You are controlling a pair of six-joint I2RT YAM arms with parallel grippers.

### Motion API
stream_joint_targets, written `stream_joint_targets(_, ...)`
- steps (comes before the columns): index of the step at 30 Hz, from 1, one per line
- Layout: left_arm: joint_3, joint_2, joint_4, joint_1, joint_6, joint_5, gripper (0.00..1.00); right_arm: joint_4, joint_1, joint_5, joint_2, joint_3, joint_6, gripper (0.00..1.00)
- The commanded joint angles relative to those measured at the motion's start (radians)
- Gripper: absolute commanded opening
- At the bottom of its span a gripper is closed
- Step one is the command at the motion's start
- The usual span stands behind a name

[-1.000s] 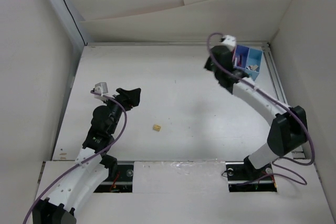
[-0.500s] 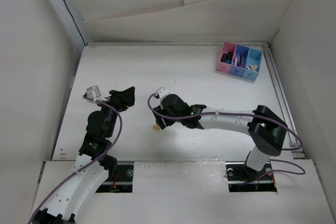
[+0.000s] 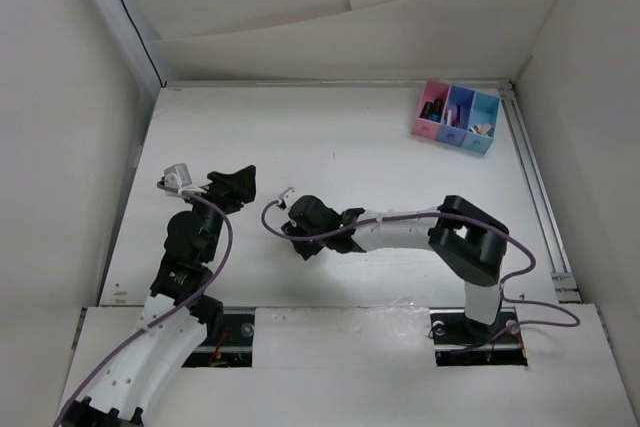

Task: Sort the stationery into containers
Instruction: Grab a piece of stationery with the right arm, then place the stationery into the container

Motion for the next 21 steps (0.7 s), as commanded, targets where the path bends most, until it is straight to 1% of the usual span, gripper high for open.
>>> stream_joint_targets(1, 0.015, -0.012, 0.024, -0.002, 0.0, -0.014, 0.78, 0.017, 0.019, 0.027, 0.024, 0.039, -0.007, 0.43)
stream_joint_targets(2, 0.015, -0.012, 0.024, -0.002, 0.0, -0.014, 0.78, 0.017, 0.019, 0.042, 0.024, 0.039, -0.007, 0.35)
stream_joint_targets(3, 0.015, -0.012, 0.024, -0.002, 0.0, -0.014, 0.78, 0.017, 0.019, 0.042, 0.033, 0.039, -0.007, 0.25)
stream_joint_targets(6, 0.015, -0.021, 0.003, -0.002, 0.0, -0.036, 0.78, 0.026, 0.019, 0.062, 0.033, 0.028, 0.003, 0.12)
stream_joint_targets(7, 0.015, -0.021, 0.003, -0.002, 0.0, -0.048, 0.78, 0.035, 0.019, 0.062, 0.021, 0.028, 0.003, 0.05)
stream_joint_targets(10, 0.015, -0.021, 0.003, -0.002, -0.009, -0.048, 0.78, 0.035, 0.019, 0.117, -0.042, 0.001, 0.013, 0.0)
stream_joint_targets(13, 0.015, -0.021, 0.003, -0.002, -0.009, -0.048, 0.78, 0.035, 0.006, 0.14, -0.097, -0.027, 0.013, 0.0)
stream_joint_targets(17, 0.015, -0.021, 0.012, -0.002, -0.009, -0.03, 0.78, 0.035, -0.042, 0.183, -0.224, -0.074, 0.023, 0.0)
stream_joint_targets(18, 0.015, -0.021, 0.012, -0.002, -0.009, -0.03, 0.78, 0.026, -0.057, 0.195, -0.245, -0.084, 0.023, 0.0)
stream_joint_targets(21, 0.015, 0.008, 0.055, -0.002, -0.009, 0.027, 0.79, 0.017, -0.167, 0.246, -0.321, -0.117, 0.044, 0.0)
